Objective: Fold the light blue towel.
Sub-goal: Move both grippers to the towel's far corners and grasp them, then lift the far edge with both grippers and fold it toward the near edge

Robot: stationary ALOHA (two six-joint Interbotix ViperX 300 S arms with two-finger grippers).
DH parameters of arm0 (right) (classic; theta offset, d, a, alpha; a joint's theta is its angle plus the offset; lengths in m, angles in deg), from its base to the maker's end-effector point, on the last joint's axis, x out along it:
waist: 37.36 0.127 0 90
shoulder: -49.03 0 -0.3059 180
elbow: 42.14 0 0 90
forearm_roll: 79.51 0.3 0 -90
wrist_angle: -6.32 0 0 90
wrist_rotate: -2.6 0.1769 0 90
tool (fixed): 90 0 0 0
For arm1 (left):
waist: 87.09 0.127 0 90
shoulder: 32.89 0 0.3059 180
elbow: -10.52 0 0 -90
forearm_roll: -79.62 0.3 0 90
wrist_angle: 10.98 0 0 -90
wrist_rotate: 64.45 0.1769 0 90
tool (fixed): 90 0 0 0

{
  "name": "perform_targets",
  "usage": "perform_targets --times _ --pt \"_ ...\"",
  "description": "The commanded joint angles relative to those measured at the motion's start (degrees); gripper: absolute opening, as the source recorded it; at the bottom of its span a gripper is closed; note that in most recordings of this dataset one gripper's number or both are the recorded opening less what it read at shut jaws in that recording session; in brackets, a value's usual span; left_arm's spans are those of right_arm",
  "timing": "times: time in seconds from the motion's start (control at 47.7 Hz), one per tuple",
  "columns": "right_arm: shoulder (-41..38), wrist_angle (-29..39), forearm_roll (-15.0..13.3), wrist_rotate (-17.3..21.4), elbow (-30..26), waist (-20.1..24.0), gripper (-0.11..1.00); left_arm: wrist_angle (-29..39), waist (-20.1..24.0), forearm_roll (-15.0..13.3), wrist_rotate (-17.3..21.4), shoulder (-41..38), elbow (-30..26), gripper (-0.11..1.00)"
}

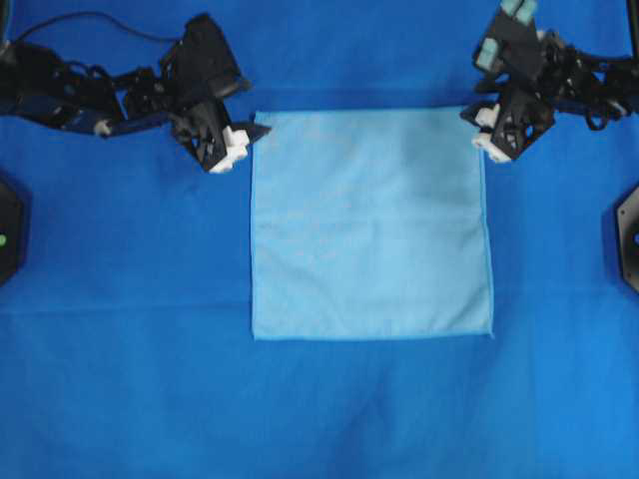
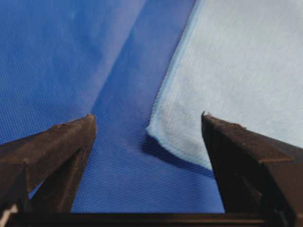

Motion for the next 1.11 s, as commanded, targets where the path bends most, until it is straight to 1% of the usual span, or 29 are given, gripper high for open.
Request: perform_targets --times 0.0,0.21,0.293,0.356,0.377,0.419,0.503,0.524,0.545,0.587,0.859,1.089 --pt "-1.1 -0.4 -0.6 -0.1 -1.3 -0.5 0.57 -0.7 0.4 0.1 0.6 -0.5 -1.7 0.85" --pt "-3.3 -0.4 -0.7 -0.1 -1.8 -1.1 0.56 0.6 0.4 0.1 1.3 -1.3 -2.8 0.81" --pt "-3.3 -0.2 -0.8 -0.1 -1.8 -1.1 0.54 2.1 0.4 0.1 1.5 -1.4 -3.1 0.72" --pt "-3.3 0.1 -0.8 -0.2 -1.8 -1.0 0.47 3.7 0.4 0.1 1.6 -1.5 -3.4 0.6" --pt "-3.3 0.2 -0.8 -0.2 -1.8 -1.0 0.43 4.3 0.4 0.1 1.7 -1.5 -3.5 0.54" --pt "-3.3 0.4 -0.8 -0.3 -1.8 -1.0 0.32 5.4 0.4 0.1 2.1 -1.6 -3.8 0.42" --pt "-3.3 1.0 -0.8 -0.3 -1.8 -0.9 0.07 8.1 0.4 0.1 3.3 -1.8 -4.5 0.2" --pt "-3.2 1.0 -0.8 -0.3 -1.8 -0.9 0.03 8.7 0.4 0.1 3.6 -1.8 -4.7 0.14" --pt "-3.2 1.1 -0.8 -0.3 -1.8 -0.9 0.01 9.2 0.4 0.1 3.8 -1.8 -4.7 0.1" --pt "-3.2 1.0 -0.8 -0.3 -1.8 -0.8 0.01 10.2 0.4 0.1 4.1 -1.9 -5.0 0.02" --pt "-1.3 1.1 -0.8 0.4 -1.7 -0.6 0.01 12.4 0.3 0.1 4.6 -1.5 -6.5 0.01" --pt "5.0 4.6 -0.5 0.4 -1.5 -0.6 0.01 16.4 0.4 0.1 7.9 4.5 -6.9 0.01"
